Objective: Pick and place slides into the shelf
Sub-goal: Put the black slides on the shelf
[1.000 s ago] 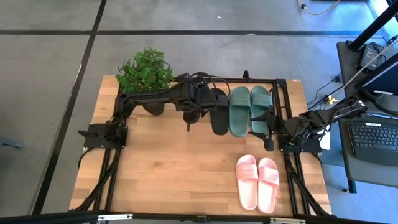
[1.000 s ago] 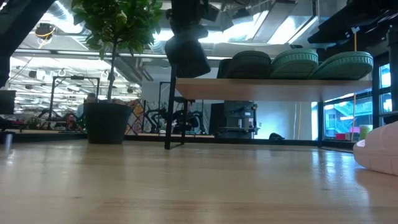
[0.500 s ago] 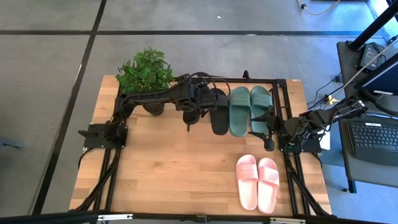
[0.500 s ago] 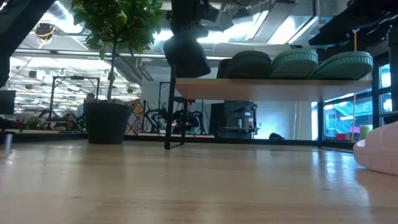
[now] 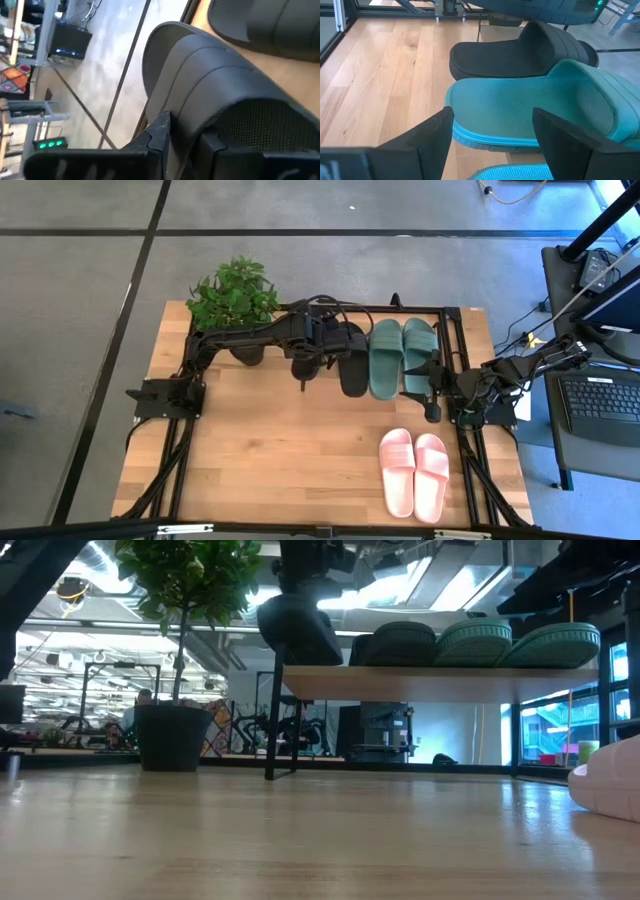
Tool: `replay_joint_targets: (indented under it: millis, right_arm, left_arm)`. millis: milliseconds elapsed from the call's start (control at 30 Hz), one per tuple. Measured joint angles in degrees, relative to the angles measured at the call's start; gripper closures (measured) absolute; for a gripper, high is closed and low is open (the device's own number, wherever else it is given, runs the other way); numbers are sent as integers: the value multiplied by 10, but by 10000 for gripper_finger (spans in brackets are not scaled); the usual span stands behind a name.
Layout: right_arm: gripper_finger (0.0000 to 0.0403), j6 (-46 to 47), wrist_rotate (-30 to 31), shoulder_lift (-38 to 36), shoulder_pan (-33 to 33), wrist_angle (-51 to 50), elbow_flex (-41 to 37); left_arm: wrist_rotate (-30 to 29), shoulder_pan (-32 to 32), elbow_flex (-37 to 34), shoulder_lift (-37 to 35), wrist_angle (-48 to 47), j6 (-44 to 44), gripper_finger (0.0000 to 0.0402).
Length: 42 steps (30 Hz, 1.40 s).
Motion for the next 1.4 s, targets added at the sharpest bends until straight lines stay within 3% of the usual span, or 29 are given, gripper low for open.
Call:
replay_joint_targets:
  millis: [300, 733, 1233, 1400]
  right_arm:
    - [132, 0, 0, 0, 0, 0, 0]
    - [132, 15, 0, 0, 0, -2, 0]
    - [132, 15, 0, 0, 0, -3, 0]
    - [132, 16, 0, 0, 0, -4, 0]
  left_arm:
    - [24, 0, 0, 0, 7, 13, 346]
    - [56, -3, 0, 0, 13, 13, 253]
    - [53, -30, -1, -4, 46, 42, 248]
    - [51, -35, 46, -6, 1, 30, 248]
